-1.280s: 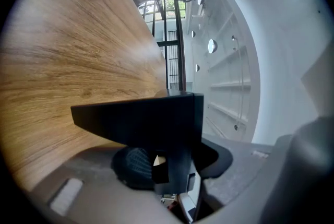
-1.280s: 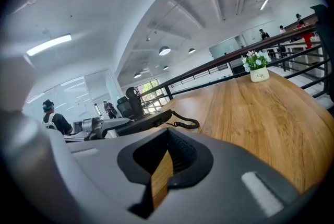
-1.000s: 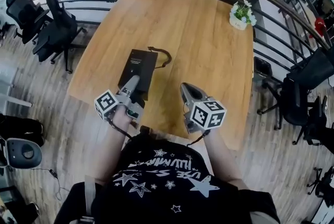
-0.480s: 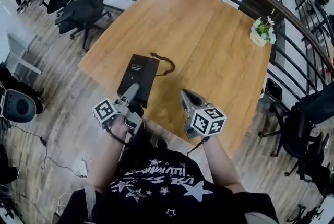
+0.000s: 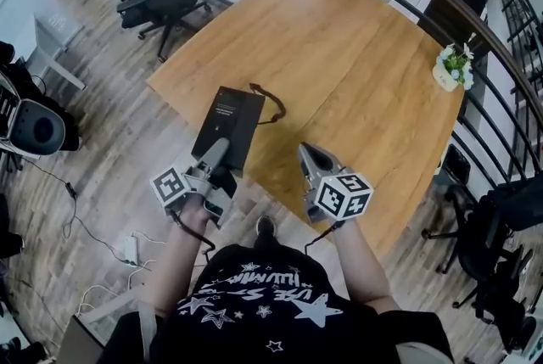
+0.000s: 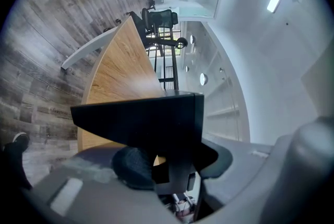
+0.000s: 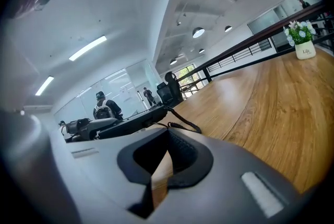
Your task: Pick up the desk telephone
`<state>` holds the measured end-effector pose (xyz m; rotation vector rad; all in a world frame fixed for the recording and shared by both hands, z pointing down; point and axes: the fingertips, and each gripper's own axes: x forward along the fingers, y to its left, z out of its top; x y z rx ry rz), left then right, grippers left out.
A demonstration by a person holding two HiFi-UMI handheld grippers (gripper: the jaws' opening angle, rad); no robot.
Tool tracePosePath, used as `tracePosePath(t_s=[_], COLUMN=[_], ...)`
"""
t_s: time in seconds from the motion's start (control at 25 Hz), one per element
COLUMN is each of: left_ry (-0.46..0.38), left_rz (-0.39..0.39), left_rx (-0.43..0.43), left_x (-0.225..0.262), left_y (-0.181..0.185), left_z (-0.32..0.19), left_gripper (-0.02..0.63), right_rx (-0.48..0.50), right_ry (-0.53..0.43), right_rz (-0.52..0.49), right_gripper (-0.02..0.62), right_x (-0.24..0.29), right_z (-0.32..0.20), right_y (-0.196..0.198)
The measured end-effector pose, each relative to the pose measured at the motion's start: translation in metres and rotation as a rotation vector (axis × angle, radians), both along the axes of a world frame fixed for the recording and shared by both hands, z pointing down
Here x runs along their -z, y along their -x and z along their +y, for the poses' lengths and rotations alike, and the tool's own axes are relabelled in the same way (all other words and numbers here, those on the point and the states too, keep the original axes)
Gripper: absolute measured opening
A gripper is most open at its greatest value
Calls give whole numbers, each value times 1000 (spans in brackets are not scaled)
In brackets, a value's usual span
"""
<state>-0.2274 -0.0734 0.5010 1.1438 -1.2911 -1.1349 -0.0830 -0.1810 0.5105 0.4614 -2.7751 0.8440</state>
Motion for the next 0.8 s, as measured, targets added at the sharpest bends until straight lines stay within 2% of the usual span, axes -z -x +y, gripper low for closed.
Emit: tracePosePath(t_s=[0.48, 0.8], left_ry=[-35, -56], left_rz=[19, 1], left_rx=[69, 103], left_x=[4, 17], left_y=[-24, -62], left_z=[84, 153], left_gripper=[183, 183], right_rx=[118, 151], right_ry=[-16, -19], right_rz=[42, 30], right_gripper=[-2, -2], right_x=[5, 15], right_z=[66, 128], right_y=[5, -24])
